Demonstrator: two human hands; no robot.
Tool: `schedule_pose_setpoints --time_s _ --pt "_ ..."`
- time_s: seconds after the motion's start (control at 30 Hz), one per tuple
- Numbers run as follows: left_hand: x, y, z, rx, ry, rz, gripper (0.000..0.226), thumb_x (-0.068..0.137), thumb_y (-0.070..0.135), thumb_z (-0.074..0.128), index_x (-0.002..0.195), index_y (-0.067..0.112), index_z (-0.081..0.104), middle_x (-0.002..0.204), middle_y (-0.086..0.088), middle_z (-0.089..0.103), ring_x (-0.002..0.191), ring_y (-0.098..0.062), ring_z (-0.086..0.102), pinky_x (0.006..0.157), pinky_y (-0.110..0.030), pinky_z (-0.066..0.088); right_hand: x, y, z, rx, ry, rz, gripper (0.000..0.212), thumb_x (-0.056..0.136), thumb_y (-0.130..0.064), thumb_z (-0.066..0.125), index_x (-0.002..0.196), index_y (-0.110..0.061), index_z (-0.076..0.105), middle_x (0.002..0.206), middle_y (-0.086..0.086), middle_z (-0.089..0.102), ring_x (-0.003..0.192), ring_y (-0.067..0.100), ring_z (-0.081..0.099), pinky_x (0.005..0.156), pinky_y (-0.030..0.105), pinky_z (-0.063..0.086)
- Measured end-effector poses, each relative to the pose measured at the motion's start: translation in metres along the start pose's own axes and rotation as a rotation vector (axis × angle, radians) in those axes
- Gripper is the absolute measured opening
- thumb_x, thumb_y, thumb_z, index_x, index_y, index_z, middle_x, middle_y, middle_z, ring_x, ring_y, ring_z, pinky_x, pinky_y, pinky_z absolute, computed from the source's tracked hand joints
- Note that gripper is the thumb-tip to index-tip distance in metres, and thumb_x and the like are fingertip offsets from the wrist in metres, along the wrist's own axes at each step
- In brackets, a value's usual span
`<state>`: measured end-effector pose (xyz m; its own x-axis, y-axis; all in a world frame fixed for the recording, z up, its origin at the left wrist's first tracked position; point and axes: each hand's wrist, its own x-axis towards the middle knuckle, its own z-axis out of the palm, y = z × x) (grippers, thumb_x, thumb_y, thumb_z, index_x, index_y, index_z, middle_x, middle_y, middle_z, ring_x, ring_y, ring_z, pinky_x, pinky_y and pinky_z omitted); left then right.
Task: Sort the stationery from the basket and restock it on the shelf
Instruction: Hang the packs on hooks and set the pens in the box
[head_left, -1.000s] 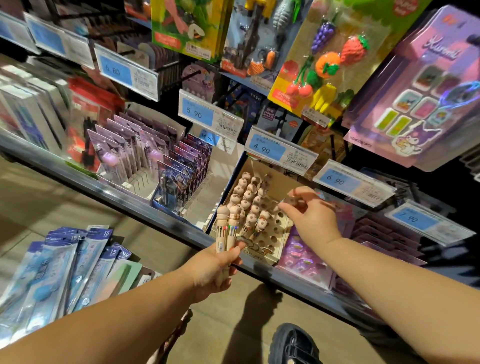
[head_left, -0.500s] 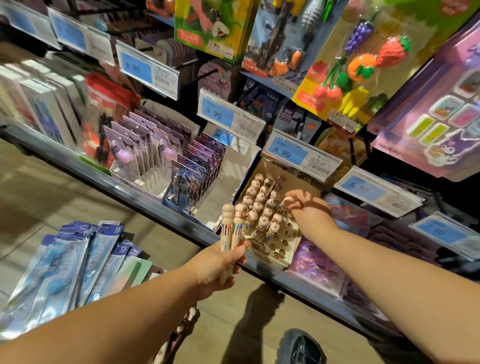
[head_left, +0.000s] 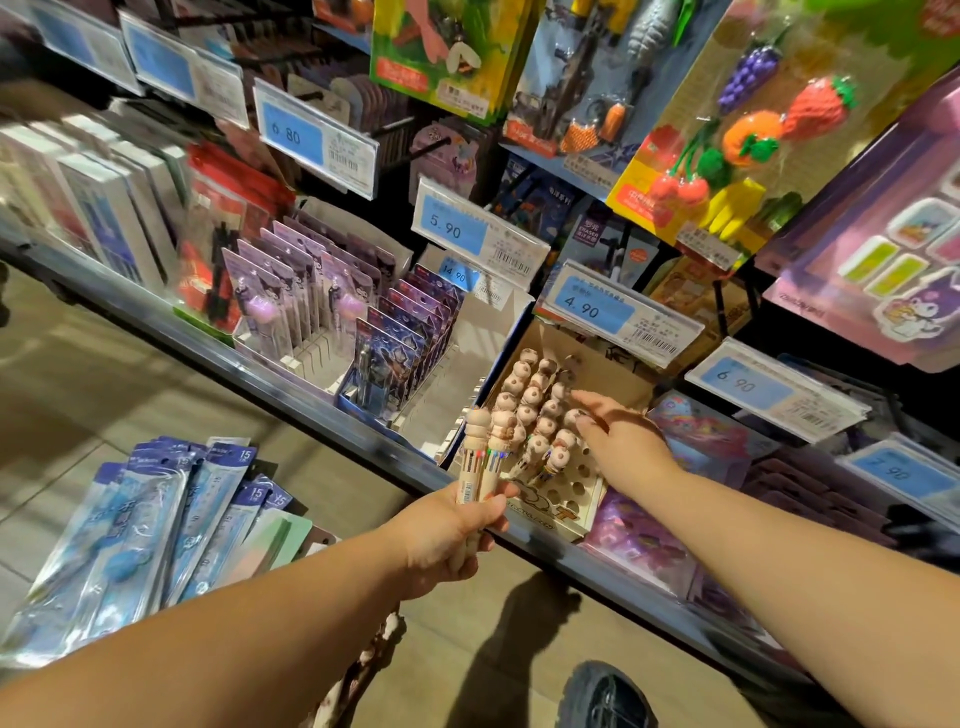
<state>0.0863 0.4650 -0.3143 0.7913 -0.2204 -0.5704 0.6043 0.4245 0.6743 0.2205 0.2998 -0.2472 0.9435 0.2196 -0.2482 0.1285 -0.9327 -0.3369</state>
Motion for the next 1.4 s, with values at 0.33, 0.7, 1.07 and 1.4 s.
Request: schedule_pose_setpoints --time_s 0.33,0.7,1.07,1.4 --pt "0.006 -0.006 0.019 0.08 -0.115 -0.054 0.036 0.098 0.02 0.058 0.132 0.015 0.048 0.082 0.002 0.063 0.06 -0.006 0.046 0.046 -0.015 0.033 -0.048 -0.007 0.01 0.567 -0.187 -0.108 0.023 0.097 -0.024 0.056 0.119 -0.027 0.055 0.077 -0.004 0.063 0.052 -0.003 0.057 0.053 0.016 0.044" --pt "0.021 -0.003 0.034 0.278 0.226 0.119 0.019 0.095 0.036 0.061 0.109 0.023 0.059 0.092 -0.006 0.057 0.074 -0.014 0.045 0.05 -0.019 0.031 -0.045 0.034 -0.01 0.979 0.126 0.144 0.009 0.096 -0.007 0.054 0.096 -0.009 0.045 0.08 0.014 0.064 0.05 0.015 0.065 0.037 0.021 0.044" --pt "0.048 0.016 0.051 0.153 0.413 0.28 0.034 0.087 0.029 0.072 0.116 0.013 0.063 0.074 0.004 0.057 0.063 -0.012 0.049 0.053 -0.026 0.04 -0.036 0.06 -0.013 0.819 0.588 0.261 0.011 0.096 -0.017 0.054 0.102 -0.015 0.045 0.093 0.006 0.063 0.067 0.012 0.066 0.053 0.015 0.051" --pt "0.069 0.014 0.046 0.166 0.445 0.241 0.045 0.093 0.039 0.062 0.128 0.012 0.058 0.124 -0.023 0.06 0.12 -0.042 0.053 0.102 -0.054 0.044 -0.008 0.036 -0.013 0.579 0.397 0.273 0.02 0.094 -0.032 0.057 0.096 -0.013 0.061 0.093 0.003 0.061 0.086 0.024 0.056 0.089 0.031 0.042"
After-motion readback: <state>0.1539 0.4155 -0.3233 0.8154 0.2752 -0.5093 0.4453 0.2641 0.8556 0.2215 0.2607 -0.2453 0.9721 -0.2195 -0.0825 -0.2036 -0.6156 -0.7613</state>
